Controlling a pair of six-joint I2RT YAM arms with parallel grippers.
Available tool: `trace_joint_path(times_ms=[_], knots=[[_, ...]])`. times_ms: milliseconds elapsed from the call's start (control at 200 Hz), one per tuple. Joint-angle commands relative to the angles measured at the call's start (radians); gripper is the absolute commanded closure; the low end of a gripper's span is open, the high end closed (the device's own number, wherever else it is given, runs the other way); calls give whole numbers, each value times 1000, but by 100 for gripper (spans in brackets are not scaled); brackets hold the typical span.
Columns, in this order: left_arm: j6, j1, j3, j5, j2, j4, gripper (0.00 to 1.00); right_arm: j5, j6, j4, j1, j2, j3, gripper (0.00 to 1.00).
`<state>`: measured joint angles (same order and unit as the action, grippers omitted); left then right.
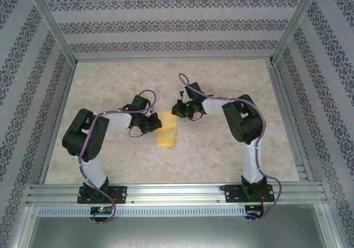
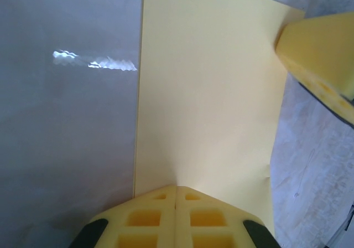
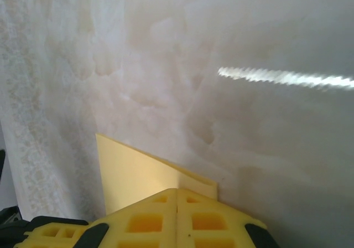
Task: Fold a paper plane with a square sheet of paper (pick it up from the middle)
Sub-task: Fold the square sheet of paper in half at the center of the table.
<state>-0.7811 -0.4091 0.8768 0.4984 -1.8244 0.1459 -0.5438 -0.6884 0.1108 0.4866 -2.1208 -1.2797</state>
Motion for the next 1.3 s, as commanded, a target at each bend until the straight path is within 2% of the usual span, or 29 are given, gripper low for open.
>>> trace_joint_path(times_ms=[0,225,430,565,869,1079,1299], knots=[[-11,-29,-88,-161,-116,173,100,100,-7,-5,-35,-31,1,100],[-10,-29,-85,-163,-117,172,100,130,-9,24,-43,-17,-24,100],[-8,-29,-83,-163,-116,170,100,137,-1,58,-50,133,14,100],[-7,-29,-76,-163,-120,170,100,88,11,92,1,178,46,100],[-3,-28,-73,-166,-122,177,100,-35,-11,70,94,169,138,100],[-4,-28,-71,-167,-123,182,100,-99,15,74,105,149,161,100],[-5,-28,-71,-168,-122,183,100,-126,97,167,104,125,157,100]])
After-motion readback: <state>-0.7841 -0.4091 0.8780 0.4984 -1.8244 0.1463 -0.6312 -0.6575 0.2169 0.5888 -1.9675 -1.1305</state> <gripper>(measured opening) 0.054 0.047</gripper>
